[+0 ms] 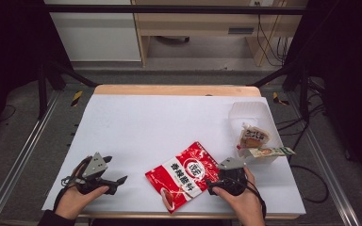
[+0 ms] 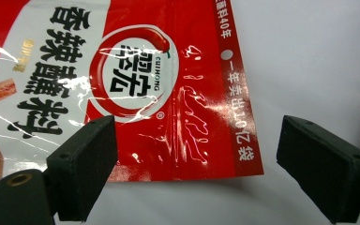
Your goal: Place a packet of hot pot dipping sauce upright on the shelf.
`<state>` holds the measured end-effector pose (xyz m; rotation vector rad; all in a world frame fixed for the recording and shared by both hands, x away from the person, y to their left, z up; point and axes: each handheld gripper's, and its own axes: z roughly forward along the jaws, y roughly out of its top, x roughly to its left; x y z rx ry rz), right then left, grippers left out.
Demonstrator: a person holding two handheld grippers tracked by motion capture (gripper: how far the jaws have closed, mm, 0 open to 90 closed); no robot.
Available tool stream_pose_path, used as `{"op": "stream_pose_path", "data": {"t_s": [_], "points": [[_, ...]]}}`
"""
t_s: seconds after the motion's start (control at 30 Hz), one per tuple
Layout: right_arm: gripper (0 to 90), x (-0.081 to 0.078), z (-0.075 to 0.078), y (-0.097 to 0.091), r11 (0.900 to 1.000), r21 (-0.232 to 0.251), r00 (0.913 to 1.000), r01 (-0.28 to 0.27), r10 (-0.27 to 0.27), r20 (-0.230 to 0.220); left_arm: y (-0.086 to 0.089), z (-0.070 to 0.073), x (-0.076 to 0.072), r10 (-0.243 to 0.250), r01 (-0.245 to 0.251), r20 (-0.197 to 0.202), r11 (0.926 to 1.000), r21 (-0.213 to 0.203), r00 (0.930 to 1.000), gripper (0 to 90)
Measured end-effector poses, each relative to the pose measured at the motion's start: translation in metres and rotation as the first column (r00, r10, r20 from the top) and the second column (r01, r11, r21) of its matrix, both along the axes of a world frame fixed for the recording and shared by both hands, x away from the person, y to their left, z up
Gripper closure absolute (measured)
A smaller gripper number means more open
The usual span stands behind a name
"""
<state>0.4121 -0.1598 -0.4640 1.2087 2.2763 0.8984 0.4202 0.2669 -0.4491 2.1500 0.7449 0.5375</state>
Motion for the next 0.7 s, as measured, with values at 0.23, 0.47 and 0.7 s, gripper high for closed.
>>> {"op": "stream_pose_path", "data": {"t_s": [0.23,0.47,0.7], "points": [[14.9,0.0058,-0.0039,-0.0026,0.9998,0.017,0.9995,0.007,-0.006,-0.030,-0.0001,-0.0005,0.0000,-0.003,0.003,0.000,1.0000,0.004,1.0000,9.7],[16.7,0.0075,-0.0059,-0.0003,0.9995,0.029,0.9985,-0.007,0.009,-0.054,-0.0010,-0.0002,0.0001,-0.008,0.008,0.002,1.0000,0.005,1.0000,9.7],[17.0,0.0075,-0.0067,-0.0003,0.9991,0.041,0.9980,-0.009,0.012,-0.062,-0.0014,-0.0009,0.0002,-0.009,0.009,-0.002,0.9999,0.007,1.0000,9.7]]}}
